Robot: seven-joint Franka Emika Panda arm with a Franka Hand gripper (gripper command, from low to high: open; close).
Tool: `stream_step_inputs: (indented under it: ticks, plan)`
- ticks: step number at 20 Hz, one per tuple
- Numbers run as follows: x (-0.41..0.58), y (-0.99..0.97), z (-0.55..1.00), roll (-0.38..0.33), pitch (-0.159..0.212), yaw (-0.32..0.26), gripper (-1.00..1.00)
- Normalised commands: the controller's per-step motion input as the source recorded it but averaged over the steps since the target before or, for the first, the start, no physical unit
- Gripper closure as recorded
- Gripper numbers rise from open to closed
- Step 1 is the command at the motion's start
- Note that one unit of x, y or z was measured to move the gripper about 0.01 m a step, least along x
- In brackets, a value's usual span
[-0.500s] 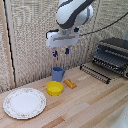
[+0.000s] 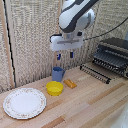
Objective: Please guide your gripper toward the loaf. Carefully hold the bread using your gripper. Position the gripper over the white dish. Gently place the bread on the white dish.
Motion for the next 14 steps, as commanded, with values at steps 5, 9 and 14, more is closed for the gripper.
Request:
stream_step_inputs:
  ticks: [5,9,14]
  plan:
    - [0.025,-0.31,-0.41,-0.075,0.004,-0.005,-1.00]
    - [0.011,-0.24,-0.47,-0.104,0.000,0.083,-1.00]
    - [0.000,-0.34,-0.53,-0.087,0.021,0.160,-1.00]
